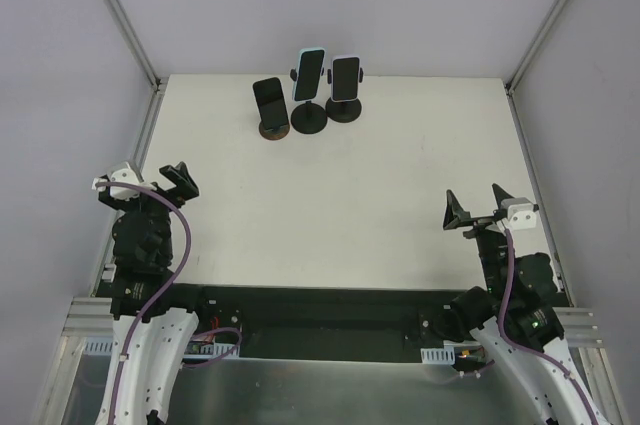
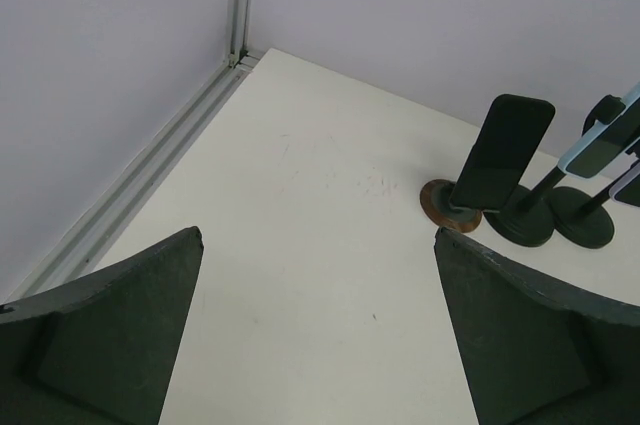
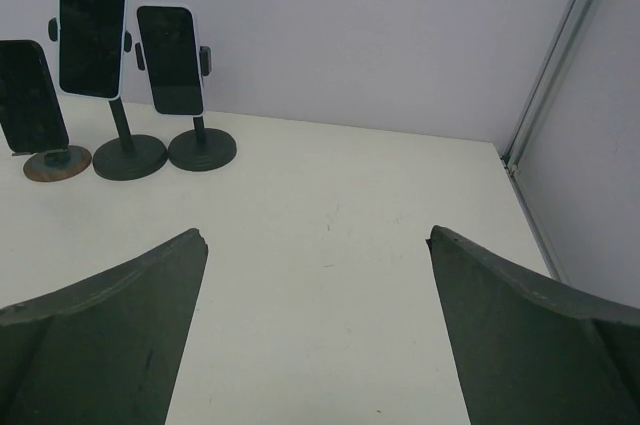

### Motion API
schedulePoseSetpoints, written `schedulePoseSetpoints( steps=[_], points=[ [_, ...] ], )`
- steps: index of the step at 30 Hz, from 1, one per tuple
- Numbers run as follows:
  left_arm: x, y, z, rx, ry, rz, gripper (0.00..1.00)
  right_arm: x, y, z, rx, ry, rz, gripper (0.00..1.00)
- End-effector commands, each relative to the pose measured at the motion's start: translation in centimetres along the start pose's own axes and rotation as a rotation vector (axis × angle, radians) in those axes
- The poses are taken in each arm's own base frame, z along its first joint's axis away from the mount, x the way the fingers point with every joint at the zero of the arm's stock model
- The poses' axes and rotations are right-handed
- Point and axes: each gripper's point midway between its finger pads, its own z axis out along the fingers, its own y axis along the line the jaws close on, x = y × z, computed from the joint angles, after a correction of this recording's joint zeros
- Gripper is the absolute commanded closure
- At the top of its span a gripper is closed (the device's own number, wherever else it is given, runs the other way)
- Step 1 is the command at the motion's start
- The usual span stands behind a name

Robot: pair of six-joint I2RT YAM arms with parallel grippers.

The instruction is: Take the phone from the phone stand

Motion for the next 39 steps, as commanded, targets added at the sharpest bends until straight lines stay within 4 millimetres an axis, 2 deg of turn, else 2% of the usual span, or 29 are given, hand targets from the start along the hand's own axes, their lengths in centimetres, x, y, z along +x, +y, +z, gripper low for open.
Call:
schedulePoseSetpoints(
  steps=[1,11,16,18,19,21,22,23,24,25,26,27,28,29,30,31,32,35,39],
  points=[
    [-0.5,-0.6,0.3,0.029,-0.009,0.003,0.01,-3.8,-1.6,-1.9,0.039,-0.183,0.071,0.04],
    [0.8,-1.4,1.1,0.057,0.047,-0.002,0.01,-4.1,-1.7,-2.1,0.042,-0.198,0.08,0.04],
    [1.6,-3.3,2.2,0.119,0.129,-0.035,0.01,-3.9,-1.3,-1.9,0.022,-0.2,0.084,0.04],
    [2.5,-4.1,3.0,0.127,0.193,-0.07,0.01,-4.1,-1.1,-1.9,0.011,-0.206,0.088,0.04],
    [2.0,-4.7,3.3,0.141,0.199,-0.09,0.01,-4.0,-1.0,-1.9,0.008,-0.205,0.088,0.04],
    [3.3,-5.3,4.4,0.124,0.275,-0.13,0.01,-4.1,-1.1,-2.1,0.008,-0.21,0.092,0.04],
    [2.9,-5.9,4.8,0.132,0.286,-0.158,0.01,-4.1,-1.1,-2.1,0.007,-0.211,0.096,0.04],
    [4.2,-6.4,5.7,0.12,0.344,-0.198,0.01,-4.2,-1.0,-2.2,0.004,-0.213,0.096,0.04],
    [4.5,-6.8,6.1,0.121,0.368,-0.217,0.01,-4.2,-1.0,-2.2,0.001,-0.214,0.099,0.04],
    [3.8,-7.7,6.7,0.135,0.372,-0.24,0.01,-4.2,-0.9,-2.2,-0.004,-0.216,0.103,0.04],
    [5.3,-8.0,7.8,0.115,0.427,-0.248,0.01,-4.1,-0.9,-2.2,-0.005,-0.213,0.102,0.04],
    [5.5,-8.4,8.4,0.108,0.441,-0.246,0.01,-4.1,-0.8,-2.2,-0.011,-0.215,0.103,0.04],
    [4.5,-9.1,9.2,0.11,0.428,-0.248,0.01,-4.1,-0.6,-2.2,-0.017,-0.215,0.108,0.04],
    [5.8,-9.7,10.1,0.095,0.463,-0.223,0.01,-4.2,-0.6,-2.2,-0.02,-0.219,0.11,0.04],
    [5.8,-10.3,10.7,0.097,0.466,-0.209,0.01,-4.2,-0.6,-2.2,-0.022,-0.219,0.112,0.04],
    [4.7,-11.4,11.5,0.115,0.445,-0.188,0.01,-4.2,-0.5,-2.3,-0.023,-0.221,0.113,0.04],
    [5.8,-12.3,12.3,0.105,0.467,-0.154,0.01,-4.2,-0.6,-2.3,-0.023,-0.221,0.113,0.04],
    [6.1,-15.2,14.2,0.125,0.455,-0.096,0.01,-4.4,-0.6,-2.4,-0.022,-0.222,0.117,0.04],
    [6.3,-17.5,17.2,0.118,0.398,-0.06,0.01,-4.4,-0.6,-2.4,-0.027,-0.221,0.122,0.04]
  ],
)
